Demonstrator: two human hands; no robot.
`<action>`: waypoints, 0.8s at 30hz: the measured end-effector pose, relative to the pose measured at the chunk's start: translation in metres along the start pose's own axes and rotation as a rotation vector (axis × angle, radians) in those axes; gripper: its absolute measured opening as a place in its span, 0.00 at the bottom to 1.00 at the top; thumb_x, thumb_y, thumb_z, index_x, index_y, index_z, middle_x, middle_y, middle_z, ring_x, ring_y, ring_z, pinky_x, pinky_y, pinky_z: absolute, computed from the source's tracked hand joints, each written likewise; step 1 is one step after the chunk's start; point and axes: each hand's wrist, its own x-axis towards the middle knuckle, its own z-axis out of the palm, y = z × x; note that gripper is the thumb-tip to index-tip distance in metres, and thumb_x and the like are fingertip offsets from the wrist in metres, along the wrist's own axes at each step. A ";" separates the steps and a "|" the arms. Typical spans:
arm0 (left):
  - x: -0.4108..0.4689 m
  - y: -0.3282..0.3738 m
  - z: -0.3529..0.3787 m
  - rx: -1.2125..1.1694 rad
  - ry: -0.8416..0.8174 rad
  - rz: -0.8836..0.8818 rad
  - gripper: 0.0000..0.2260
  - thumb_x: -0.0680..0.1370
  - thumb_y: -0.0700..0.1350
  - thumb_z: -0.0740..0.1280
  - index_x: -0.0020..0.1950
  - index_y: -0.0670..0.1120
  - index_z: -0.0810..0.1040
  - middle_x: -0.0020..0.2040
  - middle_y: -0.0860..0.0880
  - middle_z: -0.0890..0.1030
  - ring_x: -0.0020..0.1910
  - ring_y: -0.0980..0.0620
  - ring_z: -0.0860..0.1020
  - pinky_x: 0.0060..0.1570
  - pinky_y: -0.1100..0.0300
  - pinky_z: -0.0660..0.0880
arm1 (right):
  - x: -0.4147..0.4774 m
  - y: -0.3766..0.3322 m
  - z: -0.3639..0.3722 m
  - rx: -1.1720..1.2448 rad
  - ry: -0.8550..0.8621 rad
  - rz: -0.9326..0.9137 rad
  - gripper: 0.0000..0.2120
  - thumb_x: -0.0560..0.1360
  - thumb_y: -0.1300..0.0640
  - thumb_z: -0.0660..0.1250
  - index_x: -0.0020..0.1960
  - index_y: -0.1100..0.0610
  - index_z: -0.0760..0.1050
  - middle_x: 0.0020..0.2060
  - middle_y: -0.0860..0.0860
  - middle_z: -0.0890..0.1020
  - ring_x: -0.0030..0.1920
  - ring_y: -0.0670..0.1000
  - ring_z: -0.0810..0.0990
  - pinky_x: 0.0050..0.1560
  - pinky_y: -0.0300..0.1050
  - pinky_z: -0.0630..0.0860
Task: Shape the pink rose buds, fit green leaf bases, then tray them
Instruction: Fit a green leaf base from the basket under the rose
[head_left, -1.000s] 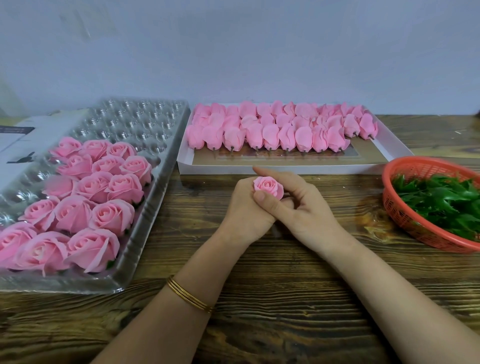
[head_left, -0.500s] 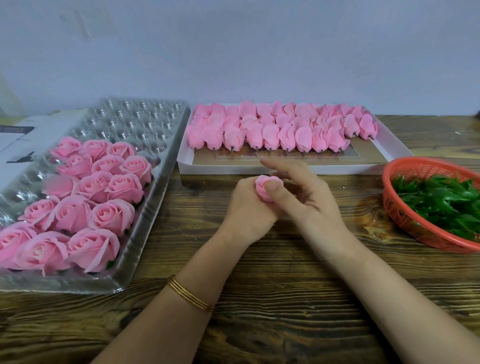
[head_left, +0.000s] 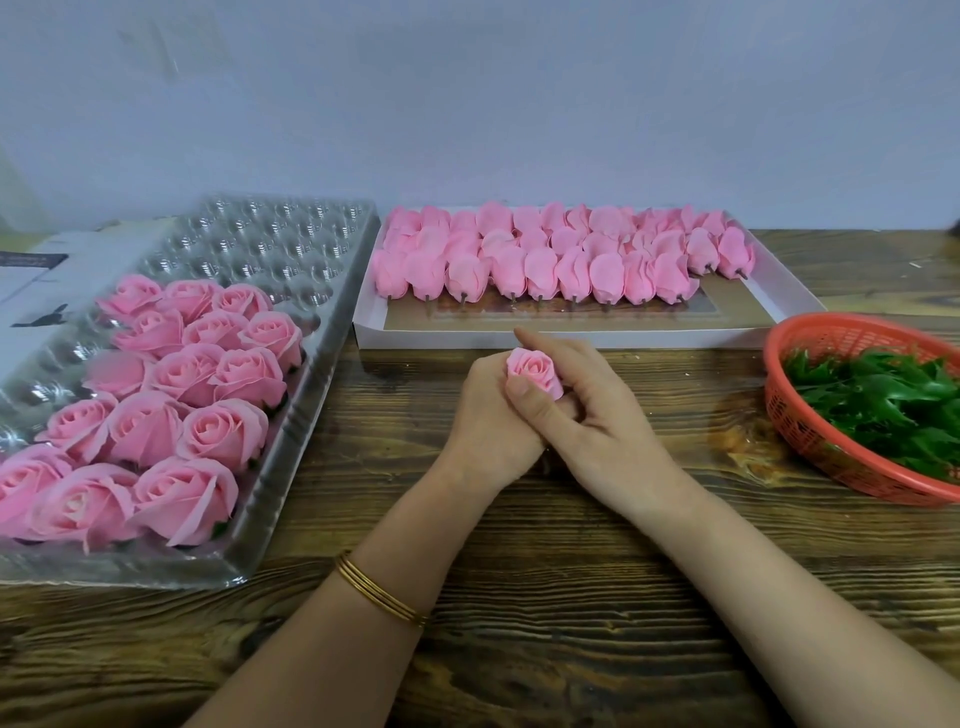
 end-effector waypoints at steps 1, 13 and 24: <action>0.000 0.000 0.000 0.005 0.000 0.001 0.06 0.74 0.31 0.69 0.38 0.31 0.76 0.33 0.45 0.75 0.33 0.55 0.73 0.32 0.60 0.70 | 0.000 0.000 0.000 -0.025 -0.013 0.005 0.32 0.73 0.42 0.62 0.73 0.55 0.68 0.59 0.47 0.76 0.61 0.36 0.72 0.64 0.29 0.65; 0.000 -0.004 0.001 0.064 -0.003 -0.067 0.07 0.68 0.39 0.75 0.43 0.39 0.82 0.42 0.41 0.85 0.45 0.40 0.83 0.47 0.39 0.79 | 0.006 0.002 -0.011 0.180 0.178 0.043 0.15 0.73 0.46 0.64 0.56 0.49 0.80 0.54 0.50 0.83 0.57 0.45 0.80 0.63 0.42 0.72; 0.000 -0.001 0.002 0.335 -0.033 -0.027 0.09 0.77 0.43 0.66 0.40 0.41 0.81 0.37 0.48 0.83 0.40 0.49 0.81 0.41 0.49 0.78 | 0.006 0.006 0.003 0.022 0.201 -0.128 0.06 0.75 0.51 0.68 0.51 0.44 0.81 0.46 0.40 0.83 0.51 0.41 0.81 0.54 0.33 0.73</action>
